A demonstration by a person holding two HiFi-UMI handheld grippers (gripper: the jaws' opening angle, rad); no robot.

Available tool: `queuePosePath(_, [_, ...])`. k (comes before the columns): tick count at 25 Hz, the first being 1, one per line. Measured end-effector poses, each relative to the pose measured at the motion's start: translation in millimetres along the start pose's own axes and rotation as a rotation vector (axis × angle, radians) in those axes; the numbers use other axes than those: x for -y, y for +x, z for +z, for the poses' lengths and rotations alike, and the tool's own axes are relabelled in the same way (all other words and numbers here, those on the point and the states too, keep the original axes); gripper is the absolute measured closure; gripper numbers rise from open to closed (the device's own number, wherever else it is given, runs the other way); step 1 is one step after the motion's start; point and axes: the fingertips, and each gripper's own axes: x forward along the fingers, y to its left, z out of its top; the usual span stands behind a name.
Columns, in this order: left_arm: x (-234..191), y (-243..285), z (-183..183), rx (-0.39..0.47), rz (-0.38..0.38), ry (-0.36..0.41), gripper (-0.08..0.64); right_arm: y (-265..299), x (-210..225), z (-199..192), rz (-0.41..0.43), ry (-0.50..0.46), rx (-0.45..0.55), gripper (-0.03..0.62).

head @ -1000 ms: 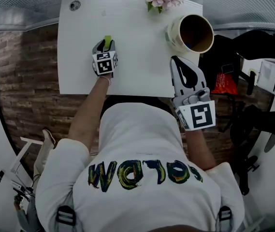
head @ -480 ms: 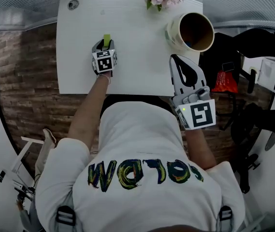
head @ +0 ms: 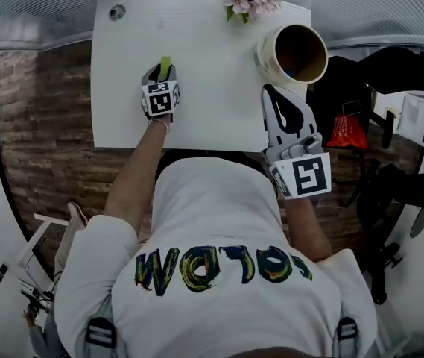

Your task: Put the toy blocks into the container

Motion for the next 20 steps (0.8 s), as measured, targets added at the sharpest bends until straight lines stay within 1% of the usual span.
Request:
queuePosePath(2, [0, -8, 11, 0.023, 0.002, 0.002, 0.402, -1, 2, 4, -0.003, -0.004, 0.012, 0.584])
queuePosePath(6, [3, -32, 37, 0.086, -0.003, -0.031, 0.402, -5, 7, 13, -0.010, -0.013, 0.034, 0.584])
queuePosePath(13, [27, -99, 102, 0.245, -0.061, -0.038, 0.402, -10, 15, 26, -0.024, -0.019, 0.070, 0.584])
queuePosePath(20, [52, -178, 158, 0.390, -0.107, 0.004, 0.402, -12, 20, 41, -0.033, -0.022, 0.101, 0.584])
